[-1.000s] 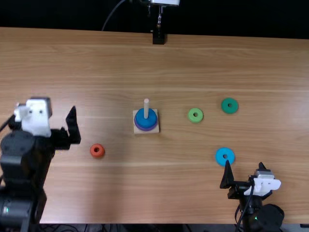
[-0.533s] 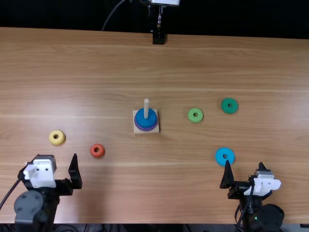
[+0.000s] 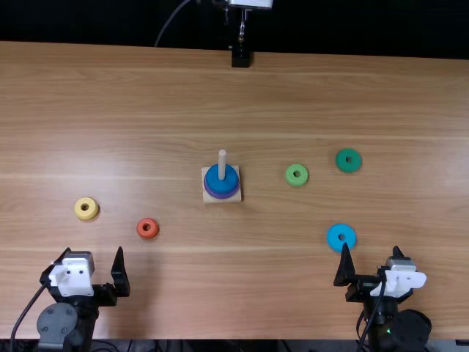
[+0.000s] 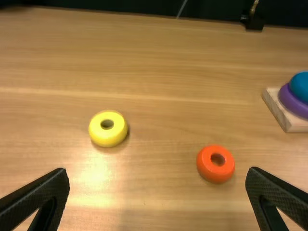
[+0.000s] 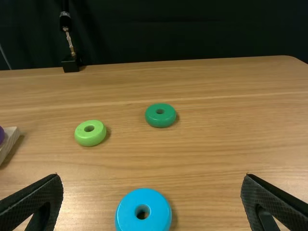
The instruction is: Build the Hanoi tower: stack the rings onto the peg from bottom to top in this color order: purple, dark blue, light blue, dark green, light green, yellow, orange.
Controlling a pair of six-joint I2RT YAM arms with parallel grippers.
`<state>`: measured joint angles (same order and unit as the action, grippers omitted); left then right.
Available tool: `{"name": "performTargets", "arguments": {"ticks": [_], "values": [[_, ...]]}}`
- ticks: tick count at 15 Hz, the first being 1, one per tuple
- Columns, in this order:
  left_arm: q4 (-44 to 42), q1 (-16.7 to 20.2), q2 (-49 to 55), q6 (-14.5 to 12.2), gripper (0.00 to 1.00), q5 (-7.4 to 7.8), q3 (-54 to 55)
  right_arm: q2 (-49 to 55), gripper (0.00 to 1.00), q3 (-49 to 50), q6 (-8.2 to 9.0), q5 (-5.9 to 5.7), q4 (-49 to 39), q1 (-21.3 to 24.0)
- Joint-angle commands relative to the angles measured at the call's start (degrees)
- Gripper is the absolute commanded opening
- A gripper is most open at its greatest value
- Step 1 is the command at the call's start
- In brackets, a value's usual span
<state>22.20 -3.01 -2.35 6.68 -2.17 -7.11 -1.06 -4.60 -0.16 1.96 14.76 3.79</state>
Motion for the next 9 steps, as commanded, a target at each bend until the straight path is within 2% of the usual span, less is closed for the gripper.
{"name": "performTargets", "arguments": {"ticks": [1,9], "values": [[0.4,-0.2,1.8,-0.1,1.00,0.70,2.9,1.1,1.00,3.6,-0.26,0.26,3.4,0.6],[0.7,0.5,2.3,-0.2,1.00,0.80,7.1,1.1,1.00,3.6,-0.26,0.26,3.4,0.6]]}}
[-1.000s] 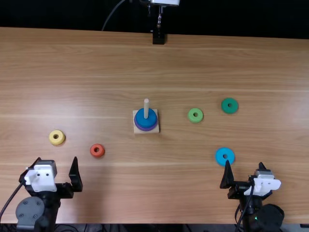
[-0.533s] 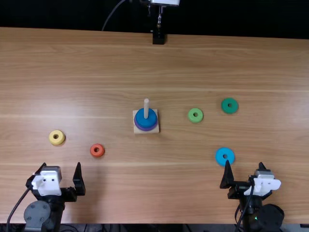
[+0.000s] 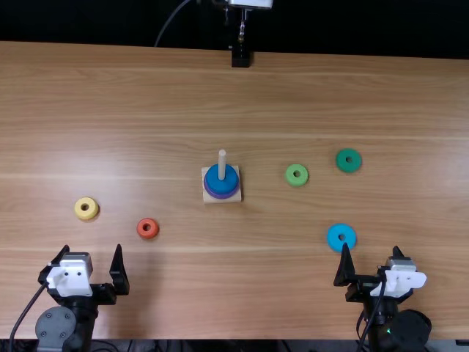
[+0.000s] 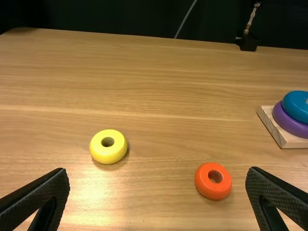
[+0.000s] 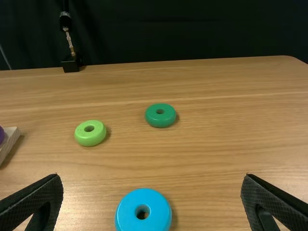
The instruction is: Build the Hanoi tower: stack the rings onto the peg from bottom to top in this color order: purple, dark blue, light blue, dark green, light green, yellow, orange.
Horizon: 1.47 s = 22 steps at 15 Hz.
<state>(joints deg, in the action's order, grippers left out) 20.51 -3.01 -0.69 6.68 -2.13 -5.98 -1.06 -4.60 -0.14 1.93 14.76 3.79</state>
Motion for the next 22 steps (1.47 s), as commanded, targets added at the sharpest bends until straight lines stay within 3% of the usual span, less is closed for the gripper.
{"name": "performTargets", "arguments": {"ticks": [1,2,4,5,9,22], "values": [[2.9,0.5,0.7,-0.2,1.00,0.87,6.0,1.1,1.00,3.6,-0.28,0.28,3.4,0.6],[3.3,0.5,0.7,-0.3,1.00,1.71,6.0,1.1,1.00,3.6,-0.28,0.28,3.4,0.6],[4.5,0.6,0.7,-0.5,1.00,5.61,6.0,1.1,1.00,3.6,-0.28,0.28,3.4,0.6],[4.9,0.7,0.7,-0.5,1.00,6.24,6.0,1.1,1.00,3.6,-0.28,0.28,3.4,0.6],[5.1,1.1,0.7,-0.2,1.00,5.40,6.0,1.1,1.00,3.6,-0.28,0.28,3.4,0.6],[5.1,1.1,0.7,-0.2,1.00,5.40,6.0,1.1,1.00,3.6,-0.28,0.28,3.4,0.6]]}}
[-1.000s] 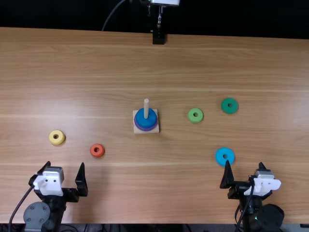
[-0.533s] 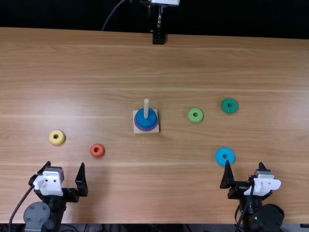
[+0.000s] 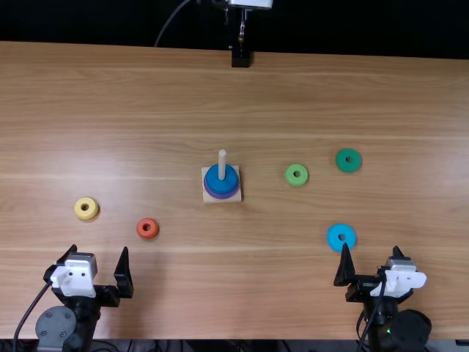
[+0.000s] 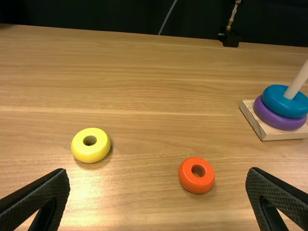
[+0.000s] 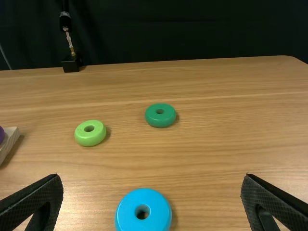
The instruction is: Build the Hanoi tower: stack the rings onto the peg from bottom to top in this color order: purple, dark blue, light blue, dark green, light green, yellow, orange.
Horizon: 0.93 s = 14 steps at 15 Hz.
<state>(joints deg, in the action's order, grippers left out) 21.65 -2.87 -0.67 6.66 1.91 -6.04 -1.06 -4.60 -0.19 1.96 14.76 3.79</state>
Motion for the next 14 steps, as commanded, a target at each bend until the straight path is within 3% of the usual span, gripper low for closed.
{"name": "performTargets", "arguments": {"ticks": [1,10,12,14], "values": [[4.0,0.9,0.7,-0.2,1.00,1.25,6.0,1.1,1.00,3.6,-0.24,0.26,3.4,0.6],[4.0,0.9,0.7,-0.2,1.00,1.25,6.0,1.1,1.00,1.6,-0.34,-0.06,0.8,0.5],[4.0,0.9,0.7,-0.2,1.00,1.25,6.0,0.3,1.00,-6.6,-0.45,-0.16,-4.2,0.3],[4.0,0.9,0.7,-0.2,1.00,1.25,6.0,-8.2,1.00,-15.6,-0.34,-0.16,-5.8,0.0]]}}
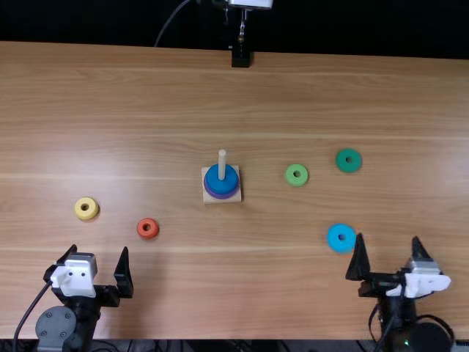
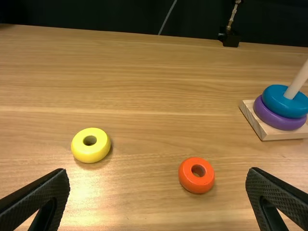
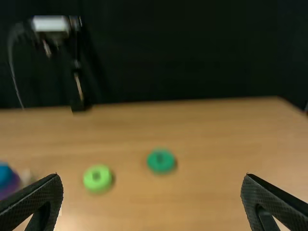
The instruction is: Build the Hanoi tower: stack the rings onto the peg from bottom to top in this color order: purple, dark blue, light blue, dark green, light green, yellow, orange.
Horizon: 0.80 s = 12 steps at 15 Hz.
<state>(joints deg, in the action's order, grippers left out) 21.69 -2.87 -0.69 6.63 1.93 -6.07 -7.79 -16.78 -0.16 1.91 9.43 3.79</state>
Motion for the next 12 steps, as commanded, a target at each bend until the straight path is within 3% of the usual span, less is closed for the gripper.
{"name": "performTargets", "arguments": {"ticks": [1,5,8,12], "values": [[3.9,0.9,0.7,-0.3,1.00,1.34,6.1,-5.3,1.00,-9.2,0.27,-0.22,-0.5,0.0],[3.9,0.9,0.7,-0.2,1.00,1.23,6.1,-27.1,1.00,-30.6,1.64,-0.33,1.9,-1.1],[3.9,0.9,0.7,-0.2,1.00,1.23,6.1,-41.5,1.00,-43.3,2.48,-0.22,21.8,-2.0],[3.9,0.9,0.7,-0.2,1.00,1.34,6.1,-58.3,1.00,-44.6,2.70,-0.12,34.7,-5.4]]}}
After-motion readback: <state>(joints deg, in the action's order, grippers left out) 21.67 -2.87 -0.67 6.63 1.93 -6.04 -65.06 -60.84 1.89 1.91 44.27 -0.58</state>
